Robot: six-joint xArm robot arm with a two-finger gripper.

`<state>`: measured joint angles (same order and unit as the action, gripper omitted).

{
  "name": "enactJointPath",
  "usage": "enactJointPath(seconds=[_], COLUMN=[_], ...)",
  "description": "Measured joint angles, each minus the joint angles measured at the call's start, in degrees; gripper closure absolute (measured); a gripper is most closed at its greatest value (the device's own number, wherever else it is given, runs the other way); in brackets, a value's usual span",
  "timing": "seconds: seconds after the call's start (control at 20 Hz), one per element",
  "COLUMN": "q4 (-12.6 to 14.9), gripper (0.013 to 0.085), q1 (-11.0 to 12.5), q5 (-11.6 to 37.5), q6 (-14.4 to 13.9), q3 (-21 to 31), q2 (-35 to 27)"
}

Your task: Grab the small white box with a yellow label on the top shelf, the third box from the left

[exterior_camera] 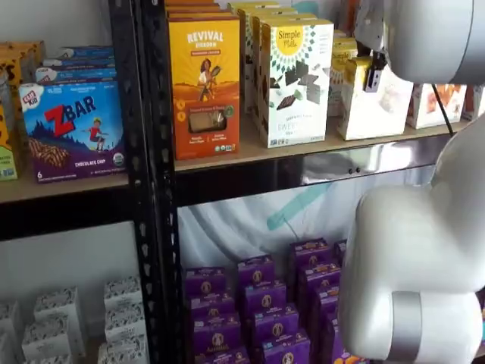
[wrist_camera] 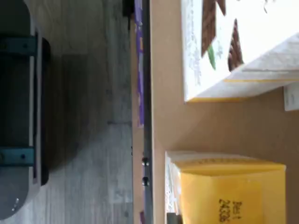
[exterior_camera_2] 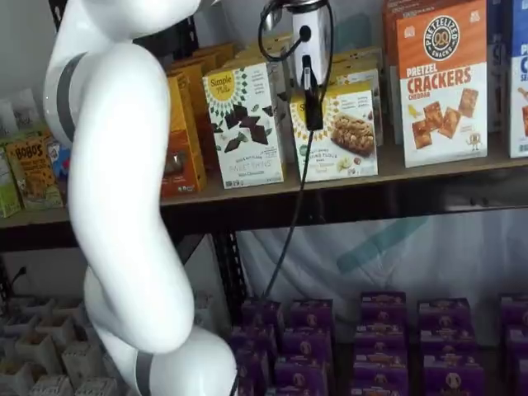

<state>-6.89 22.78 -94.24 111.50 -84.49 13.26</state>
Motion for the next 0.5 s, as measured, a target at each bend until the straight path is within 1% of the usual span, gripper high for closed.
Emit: enactJointPath(seconds=[0.1,0.25,0.35,0.5], q4=[-0.47,-1.26,-2.23,-2.29], gripper=[0.065,0.065,0.065,0.065], q1=[0.34,0.87,1.41,1.68], q5=[-2.05,-3.68,-4.49,-5.32], q6=[0.1,0.33,0.56,0.73], q3=[-0.45,0.03,0.82,2.6], q2=[0.53,1.96,3.29,5.78])
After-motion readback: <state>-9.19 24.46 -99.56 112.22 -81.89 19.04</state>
